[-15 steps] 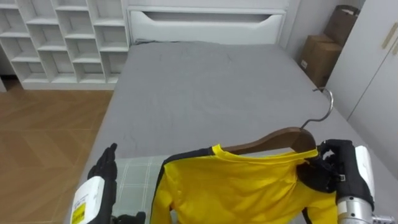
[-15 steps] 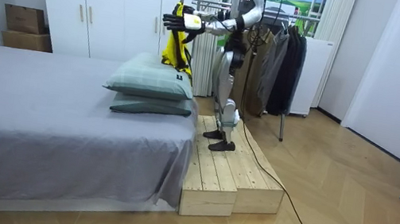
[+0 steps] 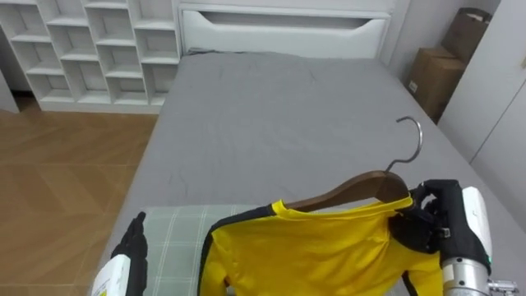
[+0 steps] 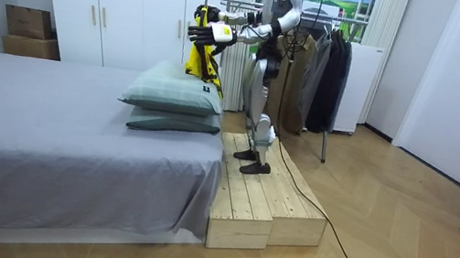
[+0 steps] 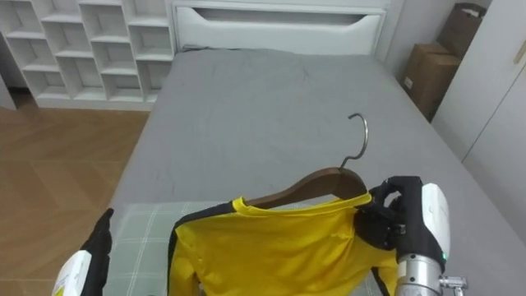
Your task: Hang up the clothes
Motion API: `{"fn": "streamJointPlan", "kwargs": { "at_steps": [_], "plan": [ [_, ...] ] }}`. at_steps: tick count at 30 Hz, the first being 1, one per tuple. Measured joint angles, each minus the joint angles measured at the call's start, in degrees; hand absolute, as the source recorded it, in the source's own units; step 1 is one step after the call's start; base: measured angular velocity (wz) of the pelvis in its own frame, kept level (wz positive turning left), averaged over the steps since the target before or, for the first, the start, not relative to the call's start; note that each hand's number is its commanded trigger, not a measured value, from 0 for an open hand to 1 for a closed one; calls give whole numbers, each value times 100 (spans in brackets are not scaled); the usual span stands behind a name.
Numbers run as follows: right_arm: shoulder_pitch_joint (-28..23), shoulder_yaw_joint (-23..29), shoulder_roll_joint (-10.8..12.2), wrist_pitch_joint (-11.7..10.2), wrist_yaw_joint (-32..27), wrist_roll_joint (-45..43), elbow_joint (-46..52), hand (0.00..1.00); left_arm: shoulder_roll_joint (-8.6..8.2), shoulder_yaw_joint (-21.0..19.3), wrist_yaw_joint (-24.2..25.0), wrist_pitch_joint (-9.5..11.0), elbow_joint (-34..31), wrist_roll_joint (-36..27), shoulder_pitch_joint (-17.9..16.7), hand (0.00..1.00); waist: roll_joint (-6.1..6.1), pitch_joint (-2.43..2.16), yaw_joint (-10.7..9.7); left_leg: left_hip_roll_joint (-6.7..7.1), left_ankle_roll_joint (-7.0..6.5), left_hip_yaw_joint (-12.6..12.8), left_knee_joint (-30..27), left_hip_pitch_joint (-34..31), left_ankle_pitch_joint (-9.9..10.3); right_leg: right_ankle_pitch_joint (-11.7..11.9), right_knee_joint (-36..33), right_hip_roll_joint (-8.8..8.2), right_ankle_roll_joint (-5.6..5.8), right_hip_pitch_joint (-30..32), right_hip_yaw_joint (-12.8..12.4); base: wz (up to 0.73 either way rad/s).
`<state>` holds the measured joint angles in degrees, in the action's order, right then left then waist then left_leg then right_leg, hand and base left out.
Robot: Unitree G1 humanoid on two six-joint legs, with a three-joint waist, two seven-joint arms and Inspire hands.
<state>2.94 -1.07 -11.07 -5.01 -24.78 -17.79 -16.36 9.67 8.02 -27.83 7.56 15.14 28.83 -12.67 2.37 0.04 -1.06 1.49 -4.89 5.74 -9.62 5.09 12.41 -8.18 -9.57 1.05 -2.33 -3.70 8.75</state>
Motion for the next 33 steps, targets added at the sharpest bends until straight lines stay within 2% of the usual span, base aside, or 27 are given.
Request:
{"fn": "streamJointPlan", "kwargs": {
  "at_steps": [6,21,25,28,31,33],
  "plan": [
    [0,-81,1,0,0,-86,66,100,10,38,152,0,4,1,-4,0,61,-3,12,0,0,21,-2,3,0,0,0,0,0,2,-24,-1],
    [-99,-174,1,-39,-21,-369,139,100,16,264,564,-13,68,9,-54,0,71,4,-38,0,0,32,-24,-26,1,0,-11,-3,0,-8,-28,0],
    [-196,-174,11,-38,-21,-245,110,100,21,257,564,-86,81,13,-51,0,130,45,-75,-2,-7,132,-44,-53,8,0,-26,-6,0,25,-68,-8],
    [-218,-174,55,-37,-29,-193,2,100,22,245,560,-105,77,177,56,0,238,88,-127,-2,-20,163,-95,-151,18,0,-22,-5,0,105,-85,-7],
    [-370,-175,84,-37,-29,-203,-28,100,8,328,579,-106,74,314,91,0,269,73,-179,-6,-37,242,-163,-257,31,1,-64,-7,0,261,-148,-15],
    [-457,-173,165,-34,-24,-198,-75,100,1,385,597,-107,75,321,99,0,266,74,-179,-48,-36,487,-203,-284,50,1,-244,20,-1,445,-350,-46]
  ]
}}
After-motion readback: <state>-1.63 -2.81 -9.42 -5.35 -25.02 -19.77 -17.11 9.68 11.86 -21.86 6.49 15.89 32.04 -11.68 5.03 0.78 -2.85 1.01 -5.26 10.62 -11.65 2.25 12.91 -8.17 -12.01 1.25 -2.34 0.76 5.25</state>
